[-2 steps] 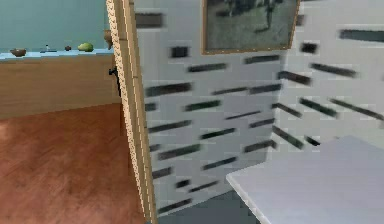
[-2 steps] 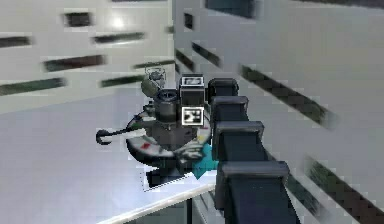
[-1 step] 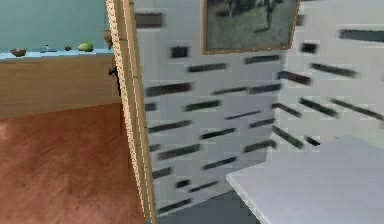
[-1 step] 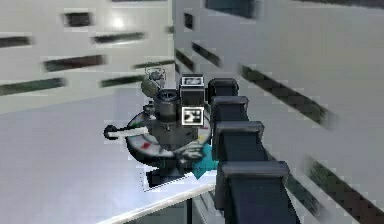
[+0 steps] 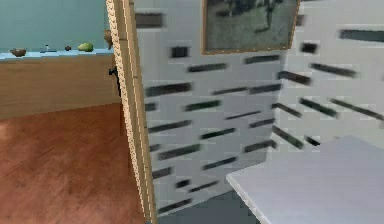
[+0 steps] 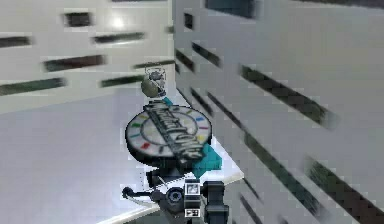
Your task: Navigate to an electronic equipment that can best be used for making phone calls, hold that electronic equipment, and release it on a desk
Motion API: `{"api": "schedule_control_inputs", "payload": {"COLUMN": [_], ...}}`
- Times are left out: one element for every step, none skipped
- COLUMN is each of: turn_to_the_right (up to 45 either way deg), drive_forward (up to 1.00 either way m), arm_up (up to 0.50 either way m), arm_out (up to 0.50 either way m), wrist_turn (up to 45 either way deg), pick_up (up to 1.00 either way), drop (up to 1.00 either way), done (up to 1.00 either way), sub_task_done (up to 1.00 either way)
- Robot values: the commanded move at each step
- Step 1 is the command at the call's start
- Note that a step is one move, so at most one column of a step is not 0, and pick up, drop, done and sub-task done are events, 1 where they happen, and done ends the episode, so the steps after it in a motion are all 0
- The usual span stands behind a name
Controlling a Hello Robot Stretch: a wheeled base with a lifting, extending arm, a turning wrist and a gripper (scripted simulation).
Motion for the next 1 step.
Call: {"api": "schedule_control_inputs", "payload": {"turn_to_the_right": [0.0], "drive_forward": [0.0], "arm_up": [0.0], "arm_out": [0.0], "wrist_turn": [0.0], "pick_up": [1.0], "drop": [0.0], "done": [0.0], "sub_task_done": [0.0]}}
